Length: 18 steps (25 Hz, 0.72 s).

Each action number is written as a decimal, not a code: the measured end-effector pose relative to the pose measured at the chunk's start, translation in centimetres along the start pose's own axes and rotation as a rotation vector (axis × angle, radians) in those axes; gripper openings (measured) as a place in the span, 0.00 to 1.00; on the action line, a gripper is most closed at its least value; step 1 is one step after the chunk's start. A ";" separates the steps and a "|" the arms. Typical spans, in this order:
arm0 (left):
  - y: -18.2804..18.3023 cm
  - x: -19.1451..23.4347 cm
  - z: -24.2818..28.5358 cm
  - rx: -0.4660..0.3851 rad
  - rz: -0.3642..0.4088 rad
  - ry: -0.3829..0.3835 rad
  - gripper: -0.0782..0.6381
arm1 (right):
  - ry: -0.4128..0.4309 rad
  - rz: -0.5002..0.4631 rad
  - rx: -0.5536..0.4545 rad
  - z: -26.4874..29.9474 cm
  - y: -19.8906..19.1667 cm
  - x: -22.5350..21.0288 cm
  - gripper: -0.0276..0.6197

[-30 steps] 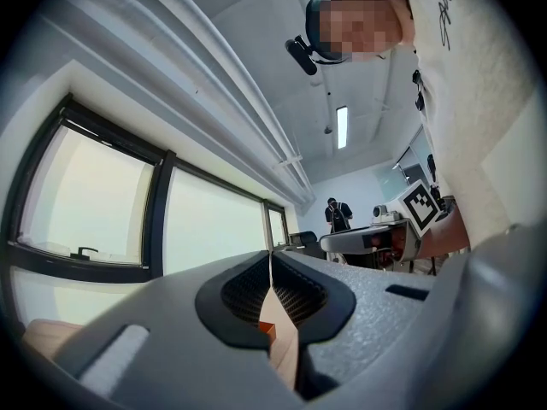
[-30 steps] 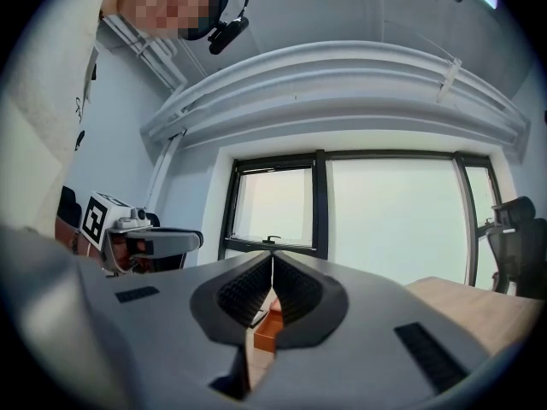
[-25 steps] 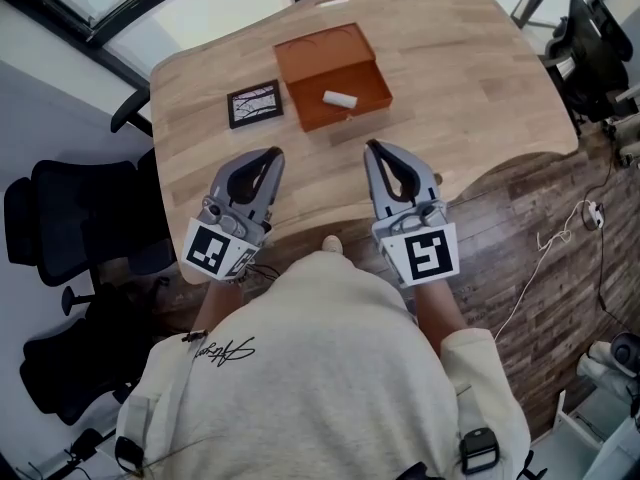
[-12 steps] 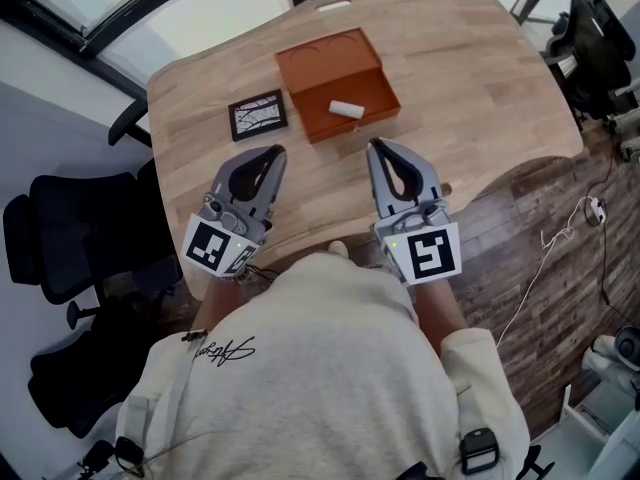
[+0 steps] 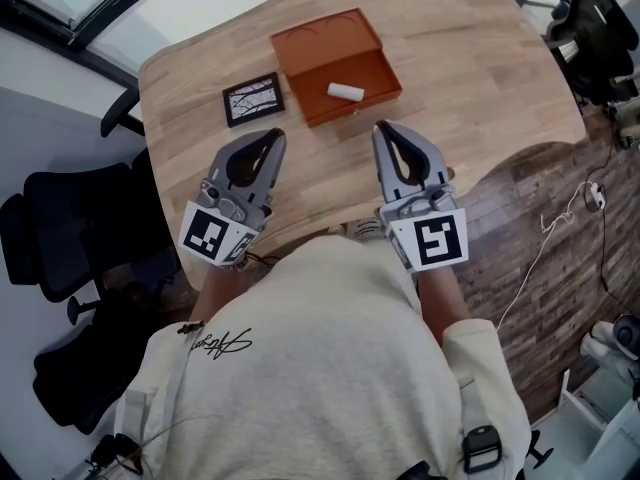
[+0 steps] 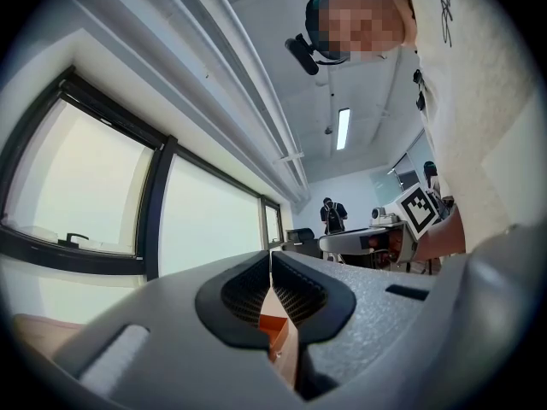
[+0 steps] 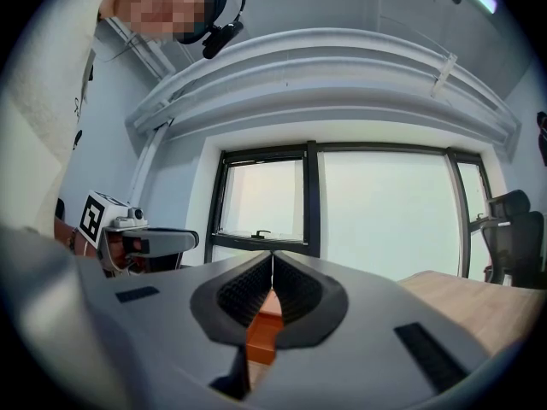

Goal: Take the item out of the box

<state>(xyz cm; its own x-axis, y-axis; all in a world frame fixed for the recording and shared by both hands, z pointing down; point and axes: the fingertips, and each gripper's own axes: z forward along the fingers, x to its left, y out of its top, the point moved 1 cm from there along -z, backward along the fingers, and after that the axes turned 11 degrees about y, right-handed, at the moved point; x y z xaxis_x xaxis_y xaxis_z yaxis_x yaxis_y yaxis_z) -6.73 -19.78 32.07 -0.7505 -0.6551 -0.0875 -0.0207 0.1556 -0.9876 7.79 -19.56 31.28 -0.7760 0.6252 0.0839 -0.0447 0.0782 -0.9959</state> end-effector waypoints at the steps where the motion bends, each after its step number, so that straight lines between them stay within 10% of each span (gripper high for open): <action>1: -0.1 0.1 0.1 0.001 0.000 0.001 0.12 | -0.001 -0.001 0.003 0.1 -0.1 -0.2 0.06; 18: -1.7 1.1 1.2 0.035 -0.010 0.060 0.12 | 0.156 0.004 0.108 3.2 -3.1 -2.3 0.06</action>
<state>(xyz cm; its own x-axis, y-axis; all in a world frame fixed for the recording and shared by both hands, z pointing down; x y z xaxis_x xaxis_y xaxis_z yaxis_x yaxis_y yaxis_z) -6.76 -21.66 33.53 -0.7889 -0.6105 -0.0705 -0.0062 0.1227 -0.9924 7.71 -23.75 34.06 -0.6699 0.7386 0.0759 -0.1157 -0.0028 -0.9933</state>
